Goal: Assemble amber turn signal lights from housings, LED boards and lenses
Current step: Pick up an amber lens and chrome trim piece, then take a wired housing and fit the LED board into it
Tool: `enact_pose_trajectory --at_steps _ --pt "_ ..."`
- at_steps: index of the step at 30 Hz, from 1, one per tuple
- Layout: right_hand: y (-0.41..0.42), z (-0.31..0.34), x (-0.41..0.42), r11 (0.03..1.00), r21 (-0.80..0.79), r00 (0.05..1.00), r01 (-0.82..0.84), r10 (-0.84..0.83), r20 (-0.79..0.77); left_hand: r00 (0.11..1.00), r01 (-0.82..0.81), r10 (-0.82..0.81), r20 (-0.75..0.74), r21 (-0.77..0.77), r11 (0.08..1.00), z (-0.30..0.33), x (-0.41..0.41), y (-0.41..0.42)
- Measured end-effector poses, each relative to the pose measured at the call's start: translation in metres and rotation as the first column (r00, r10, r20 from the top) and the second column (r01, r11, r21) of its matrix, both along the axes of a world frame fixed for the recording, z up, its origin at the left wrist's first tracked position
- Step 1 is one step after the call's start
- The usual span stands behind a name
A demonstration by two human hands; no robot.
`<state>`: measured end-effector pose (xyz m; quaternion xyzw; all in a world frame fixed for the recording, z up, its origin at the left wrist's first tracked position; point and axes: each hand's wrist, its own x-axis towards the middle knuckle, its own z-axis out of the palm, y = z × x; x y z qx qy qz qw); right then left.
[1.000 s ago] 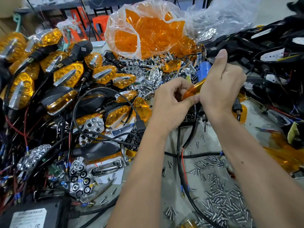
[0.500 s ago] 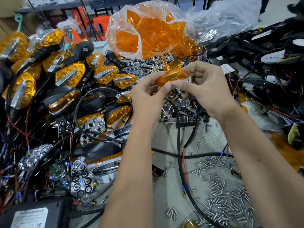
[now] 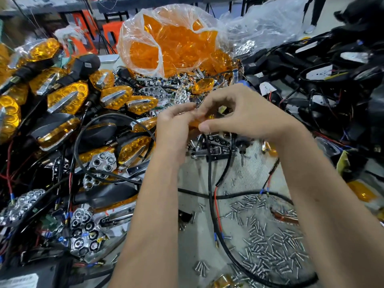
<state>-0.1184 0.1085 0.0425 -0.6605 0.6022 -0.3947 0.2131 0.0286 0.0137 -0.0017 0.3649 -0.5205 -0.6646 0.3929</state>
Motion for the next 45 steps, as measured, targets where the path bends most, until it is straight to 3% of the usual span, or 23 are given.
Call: enact_pose_trajectory --at_steps 4,7,10,12,14,16,20,24,29,32,35,39,43,45 --pt "0.006 0.001 -0.006 0.988 -0.061 0.969 0.142 -0.126 0.21 0.997 0.062 -0.047 0.068 -0.238 0.969 0.003 -0.006 0.011" --pt "0.013 -0.001 -0.019 0.974 -0.022 0.954 0.225 -0.216 0.209 0.97 0.219 -0.153 0.189 -0.411 0.885 0.004 -0.014 0.02" --pt "0.021 -0.004 -0.038 0.934 -0.014 0.922 0.358 -0.351 0.165 0.889 0.451 -0.344 0.303 -0.437 0.778 0.008 -0.024 0.034" --pt "0.025 -0.008 -0.054 0.864 0.001 0.852 0.504 -0.497 0.165 0.817 0.568 -0.427 0.387 -0.418 0.709 0.009 -0.031 0.044" --pt "0.027 -0.013 -0.072 0.76 0.045 0.755 0.649 -0.65 0.087 0.783 0.61 -0.386 0.489 -0.48 0.63 0.009 -0.035 0.052" --pt "0.03 -0.017 -0.088 0.676 0.077 0.679 0.733 -0.734 -0.02 0.808 0.574 -0.293 0.511 -0.57 0.589 0.008 -0.038 0.057" --pt "0.022 -0.015 -0.101 0.573 -0.007 0.56 0.82 -0.805 -0.197 0.919 0.365 -0.13 0.373 -0.674 0.642 0.013 -0.049 0.056" --pt "-0.006 -0.005 -0.112 0.534 -0.177 0.43 0.827 -0.803 -0.413 0.888 0.347 -0.007 0.459 -0.662 0.664 0.021 -0.079 0.043" --pt "-0.052 -0.01 -0.127 0.579 0.061 0.507 0.813 -0.653 -0.562 0.695 0.578 0.15 0.703 -0.671 0.464 0.023 -0.121 0.03" --pt "-0.063 -0.025 -0.131 0.563 0.109 0.517 0.819 -0.644 -0.564 0.614 0.594 0.227 0.756 -0.632 0.498 0.017 -0.134 0.023" --pt "-0.065 -0.03 -0.135 0.55 0.036 0.486 0.834 -0.704 -0.518 0.664 0.48 0.247 0.706 -0.655 0.583 0.008 -0.138 0.013" --pt "-0.057 -0.029 -0.147 0.52 0.108 0.531 0.847 -0.82 -0.216 0.714 0.391 0.257 0.651 -0.676 0.625 0.003 -0.142 0.003" --pt "-0.049 -0.02 -0.147 0.653 0.193 0.655 0.732 -0.753 0.062 0.763 0.375 0.19 0.618 -0.663 0.647 0.005 -0.141 0.002" --pt "-0.046 -0.011 -0.137 0.738 0.173 0.736 0.652 -0.671 0.089 0.841 0.258 0.135 0.523 -0.608 0.751 0.008 -0.14 0.002"
